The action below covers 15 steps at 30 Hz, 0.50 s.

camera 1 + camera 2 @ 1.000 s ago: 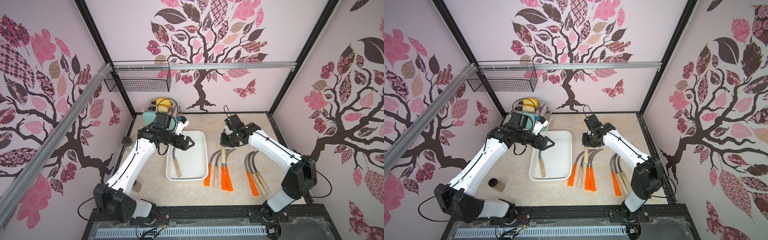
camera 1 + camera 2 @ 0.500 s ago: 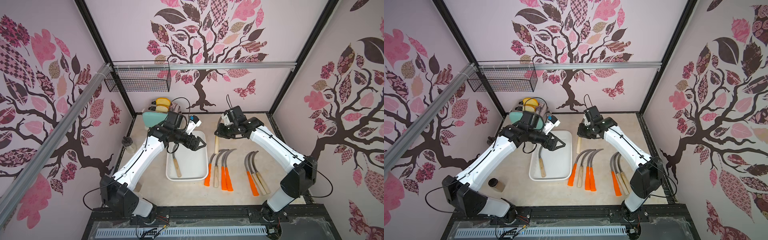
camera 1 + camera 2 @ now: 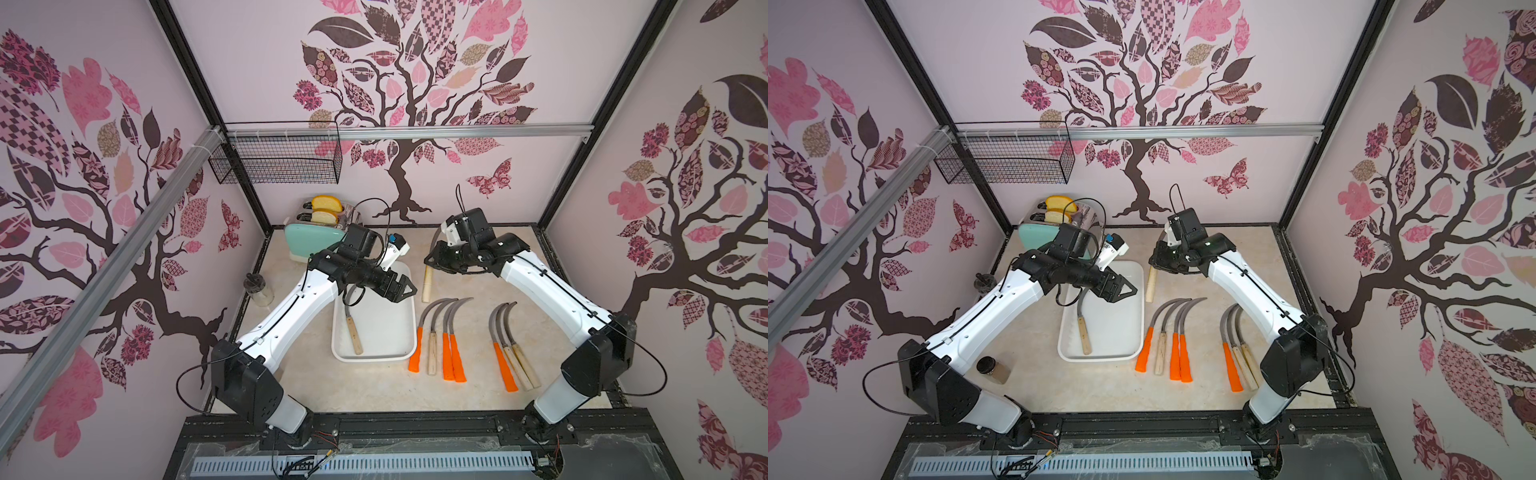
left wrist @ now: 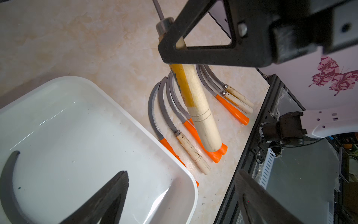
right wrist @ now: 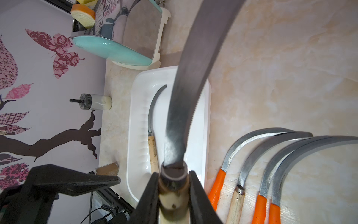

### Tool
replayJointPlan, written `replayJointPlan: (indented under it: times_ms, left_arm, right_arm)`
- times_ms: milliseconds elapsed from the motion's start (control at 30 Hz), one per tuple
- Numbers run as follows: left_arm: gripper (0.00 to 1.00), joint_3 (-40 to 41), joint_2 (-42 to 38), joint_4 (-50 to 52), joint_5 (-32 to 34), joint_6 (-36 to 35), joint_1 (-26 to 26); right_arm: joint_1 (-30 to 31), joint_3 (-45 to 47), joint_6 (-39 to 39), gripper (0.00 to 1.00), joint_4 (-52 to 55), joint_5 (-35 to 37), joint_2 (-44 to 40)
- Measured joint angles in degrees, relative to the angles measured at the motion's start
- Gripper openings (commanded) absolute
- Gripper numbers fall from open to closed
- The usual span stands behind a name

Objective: Put small sickles into storage boxes
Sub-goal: Place the sickle in the storage box.

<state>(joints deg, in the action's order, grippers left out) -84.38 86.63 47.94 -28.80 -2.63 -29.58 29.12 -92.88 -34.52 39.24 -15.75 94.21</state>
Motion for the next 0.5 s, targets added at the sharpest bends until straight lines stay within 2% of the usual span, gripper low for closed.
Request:
replayJointPlan:
  times_ms: [200, 400, 500]
  left_arm:
    - [0.88, 1.2, -3.5, -0.3, 10.1, 1.0, 1.1]
    - [0.83, 1.2, -6.1, 0.5, 15.1, 2.7, 8.8]
    - [0.80, 2.3, -7.1, 1.0, 18.2, 2.7, 10.3]
  right_arm:
    - [1.7, 0.0, -0.2, 0.04, -0.3, -0.1, 0.0]
    - [5.6, -0.1, -0.2, 0.04, -1.5, -0.1, 1.9]
    - [7.3, -0.2, -0.4, 0.04, -2.1, -0.2, 4.0]
